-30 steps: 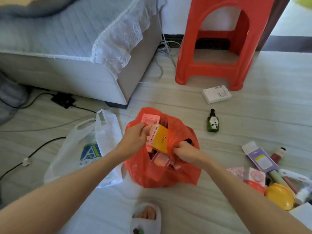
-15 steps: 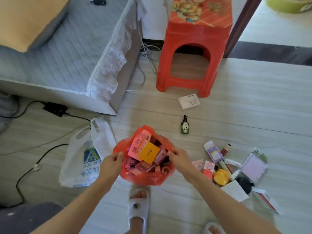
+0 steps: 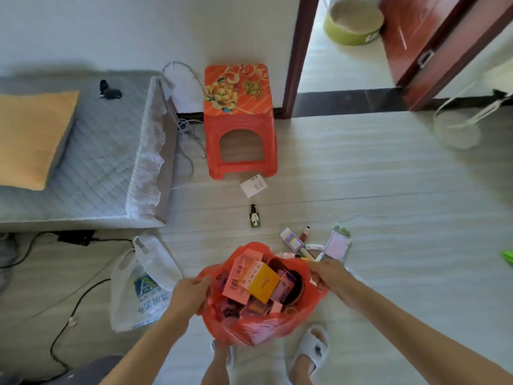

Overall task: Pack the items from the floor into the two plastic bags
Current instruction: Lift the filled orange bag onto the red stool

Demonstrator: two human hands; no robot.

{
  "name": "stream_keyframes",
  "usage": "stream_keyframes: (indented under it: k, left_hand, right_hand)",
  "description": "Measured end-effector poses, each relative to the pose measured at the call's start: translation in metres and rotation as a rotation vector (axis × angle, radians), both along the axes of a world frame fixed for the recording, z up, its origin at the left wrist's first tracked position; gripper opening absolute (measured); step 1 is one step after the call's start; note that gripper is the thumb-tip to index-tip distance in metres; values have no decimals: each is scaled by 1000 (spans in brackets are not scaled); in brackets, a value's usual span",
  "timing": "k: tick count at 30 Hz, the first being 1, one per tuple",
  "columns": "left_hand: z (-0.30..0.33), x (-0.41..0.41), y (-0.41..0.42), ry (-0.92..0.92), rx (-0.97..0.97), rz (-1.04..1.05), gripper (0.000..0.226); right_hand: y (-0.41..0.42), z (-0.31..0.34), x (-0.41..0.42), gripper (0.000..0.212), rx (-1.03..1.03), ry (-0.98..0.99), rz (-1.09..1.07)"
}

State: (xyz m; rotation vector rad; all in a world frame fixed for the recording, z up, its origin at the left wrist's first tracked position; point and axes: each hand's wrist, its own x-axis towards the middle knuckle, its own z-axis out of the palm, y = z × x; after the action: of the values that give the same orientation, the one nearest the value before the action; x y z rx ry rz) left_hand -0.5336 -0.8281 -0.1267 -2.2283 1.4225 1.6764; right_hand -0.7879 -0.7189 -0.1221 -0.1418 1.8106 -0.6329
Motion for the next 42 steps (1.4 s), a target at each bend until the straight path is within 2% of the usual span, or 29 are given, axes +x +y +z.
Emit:
stream_keyframes:
  k: [3, 8, 15, 21, 24, 27, 32, 37, 42]
  left_hand:
    - [49, -60, 9, 39, -39, -131, 45]
    - [101, -151, 38, 116, -171, -195, 53]
    - [164, -298, 95, 299, -277, -273, 33]
    - [197, -418, 134, 440, -250, -327, 38]
    - [203, -476, 151, 471, -174, -263, 34]
    - [199, -536, 159, 489, -120, -196, 36]
    - [192, -627, 153, 468, -78, -210, 32]
    - [191, -675, 137, 425, -66, -177, 33]
    - [187, -695, 89, 409, -77, -82, 37]
  right_hand:
    - [35, 52, -41, 35, -39, 27, -32]
    - [88, 109, -111, 32, -149, 95, -92]
    - [168, 185, -221, 27, -276, 267, -272]
    - [210, 227, -322, 26, -338, 382, -428]
    - [220, 233, -368, 23, -338, 398, -475]
    - [228, 232, -421, 26, -301, 419, -457]
    - [223, 225, -515, 26, -206, 413, -370]
    - [192, 223, -577, 24, -142, 366, -244]
    - [116, 223, -641, 26, -99, 385, -72]
